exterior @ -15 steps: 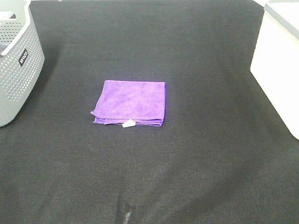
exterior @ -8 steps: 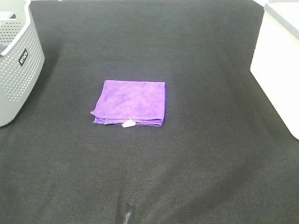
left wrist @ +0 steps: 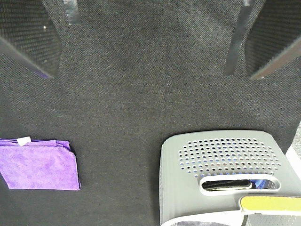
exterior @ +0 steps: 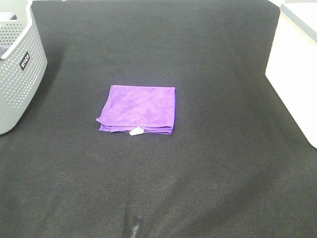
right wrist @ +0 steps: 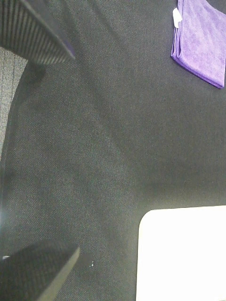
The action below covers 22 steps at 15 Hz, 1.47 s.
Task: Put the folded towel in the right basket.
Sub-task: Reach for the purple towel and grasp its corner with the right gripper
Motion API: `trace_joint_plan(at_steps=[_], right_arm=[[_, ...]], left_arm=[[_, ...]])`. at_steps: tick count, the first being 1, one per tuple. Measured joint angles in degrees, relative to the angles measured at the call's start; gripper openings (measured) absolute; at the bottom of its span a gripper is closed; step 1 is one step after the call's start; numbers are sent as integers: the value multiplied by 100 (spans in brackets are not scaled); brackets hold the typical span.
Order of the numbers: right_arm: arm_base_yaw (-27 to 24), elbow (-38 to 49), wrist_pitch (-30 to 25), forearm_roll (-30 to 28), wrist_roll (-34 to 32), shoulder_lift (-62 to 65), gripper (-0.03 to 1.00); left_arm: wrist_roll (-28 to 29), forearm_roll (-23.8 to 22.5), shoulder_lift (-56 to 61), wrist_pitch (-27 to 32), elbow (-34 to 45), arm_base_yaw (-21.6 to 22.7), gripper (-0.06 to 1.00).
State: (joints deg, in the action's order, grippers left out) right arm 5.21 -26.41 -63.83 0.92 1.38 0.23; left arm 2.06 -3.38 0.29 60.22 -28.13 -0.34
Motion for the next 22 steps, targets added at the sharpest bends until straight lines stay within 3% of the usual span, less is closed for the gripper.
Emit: trace_joint_plan(at_steps=[8, 10, 12, 15, 19, 21, 22], right_arm=[[0, 0, 0, 0, 0, 0, 96], [0, -235, -103, 0, -321, -332, 96], [0, -1152, -115, 0, -779, -1478, 96], [0, -3042, -178, 0, -894, -3678, 96], [0, -4337, -212, 46, -842, -5500, 96], [0, -4738, -252, 241, -699, -6010, 96], [0, -5139, -298, 636, -493, -6589, 96]], left_arm=[[0, 0, 0, 0, 0, 0, 99], [0, 0, 0, 0, 0, 0, 99], [0, 0, 0, 0, 0, 0, 99], [0, 0, 0, 0, 0, 0, 99], [0, 0, 0, 0, 0, 0, 99], [0, 0, 0, 0, 0, 0, 99], [0, 0, 0, 0, 0, 0, 99]])
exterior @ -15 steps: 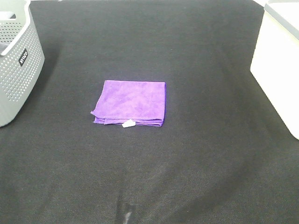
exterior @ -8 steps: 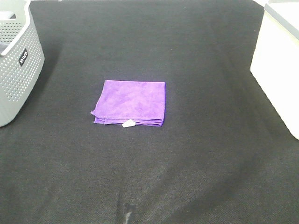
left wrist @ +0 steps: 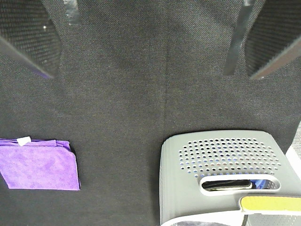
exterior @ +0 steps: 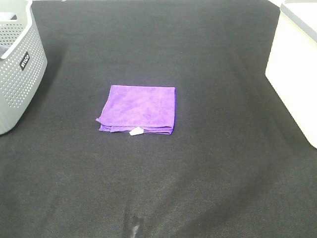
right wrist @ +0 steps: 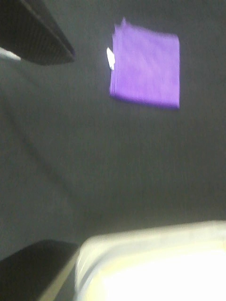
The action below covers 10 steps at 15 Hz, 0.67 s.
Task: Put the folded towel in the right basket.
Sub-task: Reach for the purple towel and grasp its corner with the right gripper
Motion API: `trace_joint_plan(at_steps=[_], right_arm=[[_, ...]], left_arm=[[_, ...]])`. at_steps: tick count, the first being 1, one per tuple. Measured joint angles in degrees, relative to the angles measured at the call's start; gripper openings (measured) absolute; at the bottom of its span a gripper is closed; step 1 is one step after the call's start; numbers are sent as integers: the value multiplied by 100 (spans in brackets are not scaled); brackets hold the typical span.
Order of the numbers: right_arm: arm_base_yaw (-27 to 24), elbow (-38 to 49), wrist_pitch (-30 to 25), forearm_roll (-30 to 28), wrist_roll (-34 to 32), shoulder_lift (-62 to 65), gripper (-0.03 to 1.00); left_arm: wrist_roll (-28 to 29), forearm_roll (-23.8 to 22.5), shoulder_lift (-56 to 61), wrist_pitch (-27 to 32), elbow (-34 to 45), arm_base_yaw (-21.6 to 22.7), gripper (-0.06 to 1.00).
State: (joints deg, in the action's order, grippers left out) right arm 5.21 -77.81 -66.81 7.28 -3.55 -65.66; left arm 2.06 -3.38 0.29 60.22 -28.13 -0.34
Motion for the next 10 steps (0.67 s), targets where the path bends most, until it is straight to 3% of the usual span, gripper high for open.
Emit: trace_joint_plan(at_steps=[2, 3, 6, 10], right_arm=[[0, -539, -23, 1129, 596, -1238, 96], [80, -831, 34, 1960, 1100, -2108, 96], [544, -1220, 613, 2349, 1576, -3759, 96], [665, -2028, 728, 3100, 1971, -5512, 96]], left_arm=[[0, 0, 0, 0, 0, 0, 99], [0, 0, 0, 0, 0, 0, 99], [0, 0, 0, 0, 0, 0, 99], [0, 0, 0, 0, 0, 0, 99]])
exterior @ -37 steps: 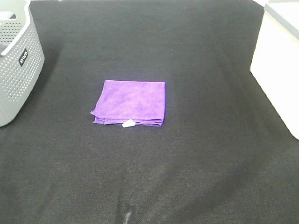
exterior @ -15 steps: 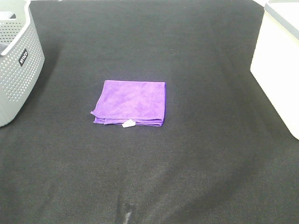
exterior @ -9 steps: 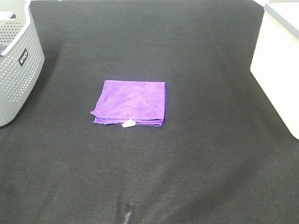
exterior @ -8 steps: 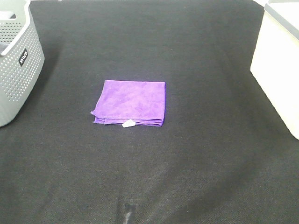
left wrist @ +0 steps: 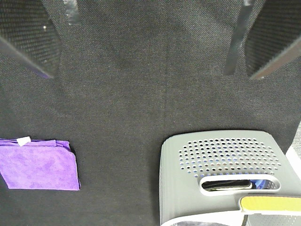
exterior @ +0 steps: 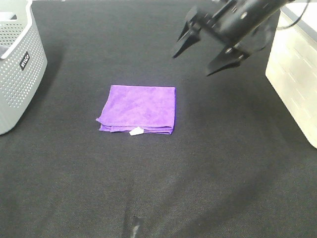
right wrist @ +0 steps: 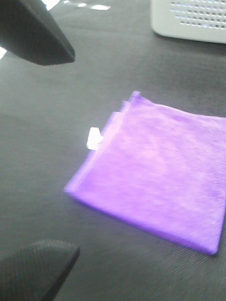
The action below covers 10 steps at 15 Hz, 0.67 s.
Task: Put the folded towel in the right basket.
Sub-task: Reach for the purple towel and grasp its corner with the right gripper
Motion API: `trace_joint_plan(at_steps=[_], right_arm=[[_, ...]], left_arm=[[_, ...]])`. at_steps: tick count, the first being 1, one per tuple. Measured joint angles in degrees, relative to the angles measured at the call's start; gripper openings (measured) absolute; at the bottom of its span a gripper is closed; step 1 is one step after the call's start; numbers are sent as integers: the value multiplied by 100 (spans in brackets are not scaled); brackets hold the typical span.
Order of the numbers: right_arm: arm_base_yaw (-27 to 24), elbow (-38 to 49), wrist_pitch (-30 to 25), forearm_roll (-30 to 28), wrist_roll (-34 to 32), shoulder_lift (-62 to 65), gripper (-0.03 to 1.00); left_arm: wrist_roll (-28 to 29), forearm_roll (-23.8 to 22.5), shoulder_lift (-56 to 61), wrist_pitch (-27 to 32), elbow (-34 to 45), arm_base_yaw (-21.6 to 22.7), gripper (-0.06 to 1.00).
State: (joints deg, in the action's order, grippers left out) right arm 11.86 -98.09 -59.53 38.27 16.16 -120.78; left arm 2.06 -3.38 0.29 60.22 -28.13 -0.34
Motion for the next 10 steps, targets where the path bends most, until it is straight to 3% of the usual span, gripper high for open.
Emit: trace_joint_plan(at_steps=[3, 10], right_arm=[[0, -498, 6, 613, 355, -974, 95], [-6, -561, 97, 756, 441, -1919, 94]], left_arm=[[0, 0, 0, 0, 0, 0, 99], [0, 0, 0, 0, 0, 0, 99]])
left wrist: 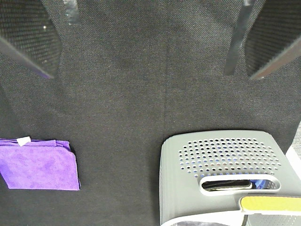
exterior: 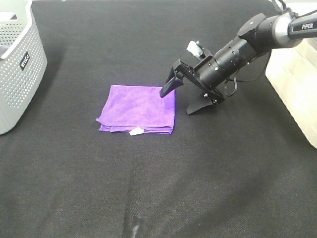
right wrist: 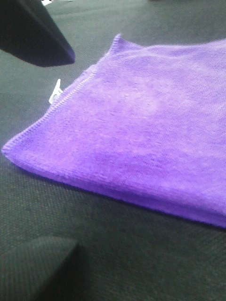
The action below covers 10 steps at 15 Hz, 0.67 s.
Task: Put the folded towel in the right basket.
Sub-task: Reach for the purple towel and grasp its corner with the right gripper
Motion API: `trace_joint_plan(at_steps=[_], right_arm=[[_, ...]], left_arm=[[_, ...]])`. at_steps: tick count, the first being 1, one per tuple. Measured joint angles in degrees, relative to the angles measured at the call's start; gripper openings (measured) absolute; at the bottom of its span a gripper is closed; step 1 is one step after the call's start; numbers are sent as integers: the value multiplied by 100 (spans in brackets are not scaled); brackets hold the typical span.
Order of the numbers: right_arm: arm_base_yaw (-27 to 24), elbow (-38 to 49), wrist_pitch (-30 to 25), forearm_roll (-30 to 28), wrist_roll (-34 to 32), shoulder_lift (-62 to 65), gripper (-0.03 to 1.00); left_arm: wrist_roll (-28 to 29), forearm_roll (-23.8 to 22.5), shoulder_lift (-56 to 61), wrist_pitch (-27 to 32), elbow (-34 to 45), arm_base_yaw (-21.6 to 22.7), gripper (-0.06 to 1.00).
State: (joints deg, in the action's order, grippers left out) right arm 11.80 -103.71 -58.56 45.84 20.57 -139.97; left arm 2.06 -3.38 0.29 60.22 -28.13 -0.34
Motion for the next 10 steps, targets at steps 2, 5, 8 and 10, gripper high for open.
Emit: trace_joint_plan(at_steps=[2, 5, 8, 10], right_arm=[[0, -29, 40, 34, 0, -46, 93], [0, -46, 46, 138, 0, -103, 93], [189, -115, 172, 149, -195, -212, 90], [521, -126, 544, 126, -390, -218, 86]], left_arm=[[0, 0, 0, 0, 0, 0, 99], [0, 0, 0, 0, 0, 0, 99], [0, 0, 0, 0, 0, 0, 99], [0, 0, 0, 0, 0, 0, 99]])
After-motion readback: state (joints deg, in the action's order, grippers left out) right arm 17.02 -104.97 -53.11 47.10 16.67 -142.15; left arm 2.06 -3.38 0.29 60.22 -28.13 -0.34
